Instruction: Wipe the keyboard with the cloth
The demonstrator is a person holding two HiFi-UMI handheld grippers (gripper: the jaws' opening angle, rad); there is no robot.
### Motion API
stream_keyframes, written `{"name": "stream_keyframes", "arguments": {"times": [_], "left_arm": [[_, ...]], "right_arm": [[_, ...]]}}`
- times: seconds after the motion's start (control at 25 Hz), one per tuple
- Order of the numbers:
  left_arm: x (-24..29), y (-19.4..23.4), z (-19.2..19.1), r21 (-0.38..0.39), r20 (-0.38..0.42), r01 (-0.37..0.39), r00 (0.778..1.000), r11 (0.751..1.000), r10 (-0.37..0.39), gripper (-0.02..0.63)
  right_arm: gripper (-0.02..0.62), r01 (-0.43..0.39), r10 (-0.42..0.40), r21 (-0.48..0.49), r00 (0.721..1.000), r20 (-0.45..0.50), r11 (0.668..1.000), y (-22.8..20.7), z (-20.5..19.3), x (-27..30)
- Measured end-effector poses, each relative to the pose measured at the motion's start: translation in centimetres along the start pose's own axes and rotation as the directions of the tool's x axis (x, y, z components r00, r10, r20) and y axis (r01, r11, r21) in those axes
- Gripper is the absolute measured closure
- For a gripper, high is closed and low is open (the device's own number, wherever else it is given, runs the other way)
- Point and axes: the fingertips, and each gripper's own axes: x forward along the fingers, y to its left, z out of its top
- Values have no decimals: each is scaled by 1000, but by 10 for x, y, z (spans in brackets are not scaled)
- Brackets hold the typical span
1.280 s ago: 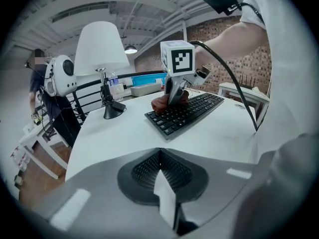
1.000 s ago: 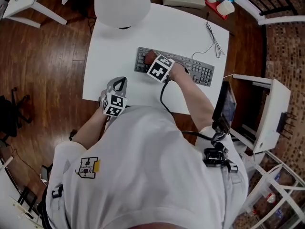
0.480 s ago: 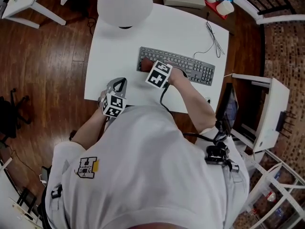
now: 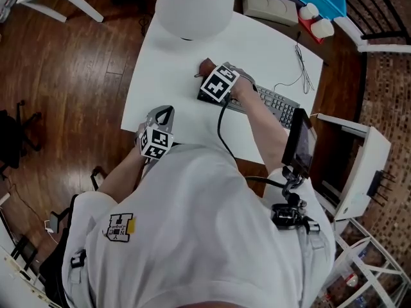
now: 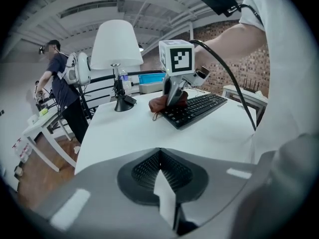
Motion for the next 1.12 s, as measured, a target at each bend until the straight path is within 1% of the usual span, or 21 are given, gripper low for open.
{"name": "stream_keyframes", "arguments": {"times": [0.2,0.32,0.44,0.6,0.68,0.76,0.88,1.0,1.04,1.12], "left_arm": [[2,-4,5,30,15,23,1000,999,-23,607],[5,-9,7,56,25,47,999,997,-48,607],[2,-8,5,69,30,55,998,996,-57,607],[8,-9,3,78,25,67,997,995,-69,607],[10,-12,1,85,19,66,998,994,-68,607],[12,-14,0,88,16,61,998,994,-62,607],[11,-12,1,81,16,45,999,996,-46,607],[-5,-11,3,63,20,17,1000,998,-19,607],[-9,-10,2,56,21,10,1000,998,-11,607],[-15,-7,-1,42,18,-1,1000,999,0,607]], "right_arm": [[505,-54,53,-22,999,-6,998,47,-10,-8],[505,-69,69,-42,998,-11,997,76,-18,-6],[505,-82,82,-62,997,-10,995,103,-19,-5],[505,-104,103,-77,995,-18,992,118,-25,4],[505,-102,101,-76,995,-10,992,114,-27,6],[505,-81,82,-67,997,11,994,98,-25,4],[505,8,-6,-35,999,53,999,50,-13,-1],[505,106,-107,21,991,81,994,2,-2,-8],[505,123,-126,37,989,78,992,-9,0,-8],[505,123,-126,52,990,59,991,-18,1,-3]]}}
